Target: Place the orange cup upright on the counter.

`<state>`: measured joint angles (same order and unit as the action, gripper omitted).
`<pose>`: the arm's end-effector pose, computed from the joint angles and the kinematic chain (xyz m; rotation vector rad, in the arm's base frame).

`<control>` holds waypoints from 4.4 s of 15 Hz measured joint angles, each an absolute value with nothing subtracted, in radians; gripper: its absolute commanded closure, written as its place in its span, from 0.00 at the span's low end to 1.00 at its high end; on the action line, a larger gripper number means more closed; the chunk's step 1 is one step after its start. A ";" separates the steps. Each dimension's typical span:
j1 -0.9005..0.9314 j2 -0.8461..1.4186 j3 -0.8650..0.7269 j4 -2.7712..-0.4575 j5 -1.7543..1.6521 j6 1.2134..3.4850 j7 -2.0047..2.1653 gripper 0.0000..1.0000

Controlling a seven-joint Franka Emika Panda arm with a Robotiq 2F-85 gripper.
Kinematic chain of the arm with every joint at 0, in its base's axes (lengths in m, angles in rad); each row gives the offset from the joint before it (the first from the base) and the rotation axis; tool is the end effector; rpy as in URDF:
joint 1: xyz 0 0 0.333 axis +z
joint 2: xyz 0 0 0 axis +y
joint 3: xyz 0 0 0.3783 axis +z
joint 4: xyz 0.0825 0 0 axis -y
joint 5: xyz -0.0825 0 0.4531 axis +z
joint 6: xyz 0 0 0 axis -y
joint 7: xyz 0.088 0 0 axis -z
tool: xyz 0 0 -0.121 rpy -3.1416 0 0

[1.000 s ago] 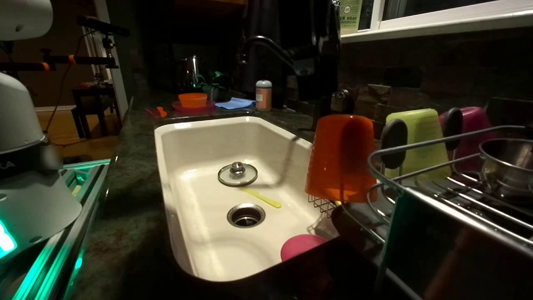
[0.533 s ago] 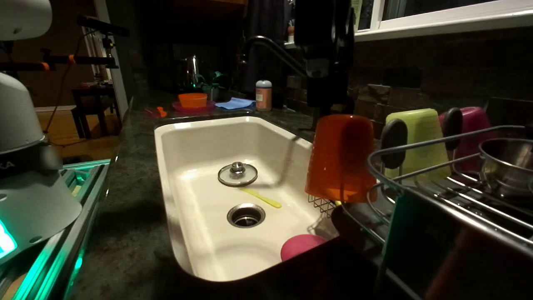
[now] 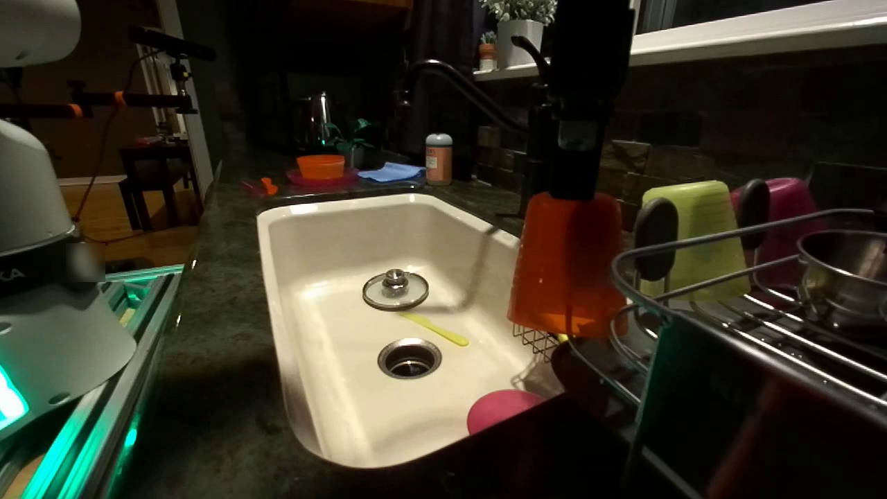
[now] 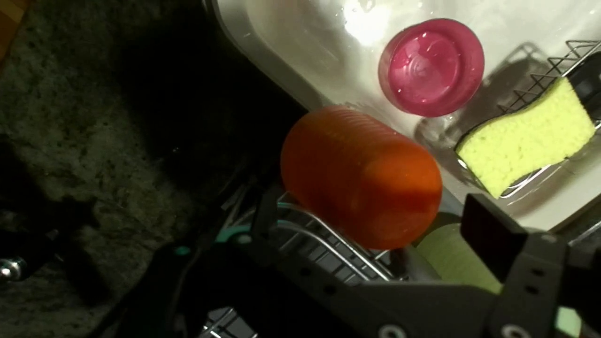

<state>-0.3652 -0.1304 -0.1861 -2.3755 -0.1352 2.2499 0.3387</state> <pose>0.4460 -0.2807 0.3788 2.8166 -1.1970 -0.0076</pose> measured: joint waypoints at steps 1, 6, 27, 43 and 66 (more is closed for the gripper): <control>-0.357 -0.117 -0.195 -2.366 -0.113 2.249 0.319 0.00; -0.336 -0.051 -0.223 -2.309 -0.048 2.199 0.271 0.00; -0.334 0.079 -0.287 -2.133 0.048 2.009 0.268 0.00; -0.321 0.160 -0.296 -2.063 0.059 1.905 0.307 0.47; -0.301 0.137 -0.294 -2.016 0.065 1.862 0.360 0.56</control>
